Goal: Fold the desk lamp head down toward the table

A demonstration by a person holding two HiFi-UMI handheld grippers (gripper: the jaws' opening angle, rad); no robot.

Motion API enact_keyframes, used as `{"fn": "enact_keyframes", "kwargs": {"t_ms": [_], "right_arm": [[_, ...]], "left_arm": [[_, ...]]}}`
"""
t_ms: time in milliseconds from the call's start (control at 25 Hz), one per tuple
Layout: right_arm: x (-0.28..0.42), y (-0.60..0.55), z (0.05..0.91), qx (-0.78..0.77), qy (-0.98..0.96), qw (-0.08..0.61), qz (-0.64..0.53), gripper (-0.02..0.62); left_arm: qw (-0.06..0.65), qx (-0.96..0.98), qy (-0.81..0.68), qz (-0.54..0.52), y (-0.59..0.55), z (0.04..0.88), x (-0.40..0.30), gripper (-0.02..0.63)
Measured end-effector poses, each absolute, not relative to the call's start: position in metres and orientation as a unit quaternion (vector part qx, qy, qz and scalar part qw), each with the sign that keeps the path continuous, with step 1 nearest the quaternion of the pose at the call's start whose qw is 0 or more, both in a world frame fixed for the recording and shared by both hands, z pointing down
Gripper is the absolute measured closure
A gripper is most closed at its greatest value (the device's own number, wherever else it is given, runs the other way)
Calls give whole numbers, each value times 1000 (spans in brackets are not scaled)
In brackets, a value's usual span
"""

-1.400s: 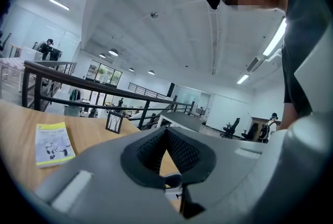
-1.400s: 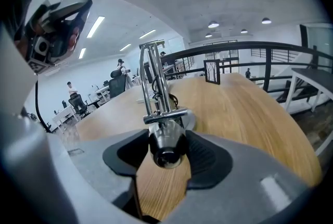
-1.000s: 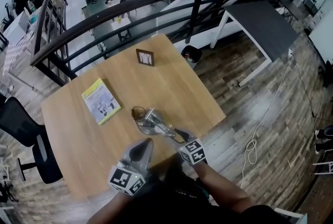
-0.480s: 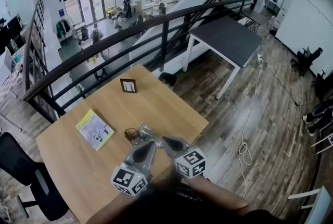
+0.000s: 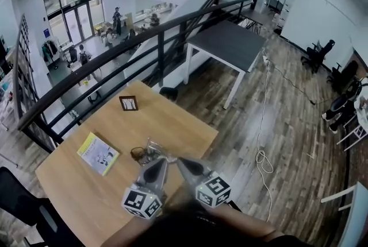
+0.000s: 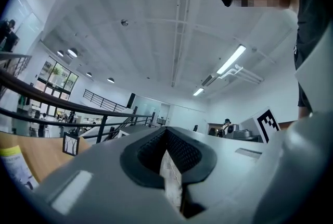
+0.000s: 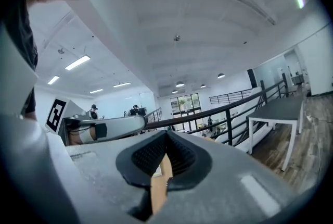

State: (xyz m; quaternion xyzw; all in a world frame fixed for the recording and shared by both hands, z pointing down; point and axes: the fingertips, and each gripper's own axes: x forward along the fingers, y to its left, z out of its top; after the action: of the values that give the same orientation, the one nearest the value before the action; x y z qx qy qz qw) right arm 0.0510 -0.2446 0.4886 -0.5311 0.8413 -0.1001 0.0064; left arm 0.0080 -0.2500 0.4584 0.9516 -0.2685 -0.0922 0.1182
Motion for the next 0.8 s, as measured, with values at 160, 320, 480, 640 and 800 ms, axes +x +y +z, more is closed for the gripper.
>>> {"fn": "enact_keyframes", "kwargs": {"t_ms": [160,320,480,640,800], "right_arm": [[53,-233,487,-533,841,10,-94,592],[60,-217,481,-526,845,19,-92,592],[76,-193,479,-513,853,25,-94,592],[99,-158,476,-504,858,23,-95,592],[115,-118,478,-494,865,21,-89,592]], "left_arm": [[105,956,-258,-88,-235,460,17,607],[87,956,-265,-91,-219,454,20,607],[85,952,-280,-86,-197,451,35,607],[93,950,-288,-80,-165,454,63,607],[94,947,-297,-76,-128,459,86,606]]}}
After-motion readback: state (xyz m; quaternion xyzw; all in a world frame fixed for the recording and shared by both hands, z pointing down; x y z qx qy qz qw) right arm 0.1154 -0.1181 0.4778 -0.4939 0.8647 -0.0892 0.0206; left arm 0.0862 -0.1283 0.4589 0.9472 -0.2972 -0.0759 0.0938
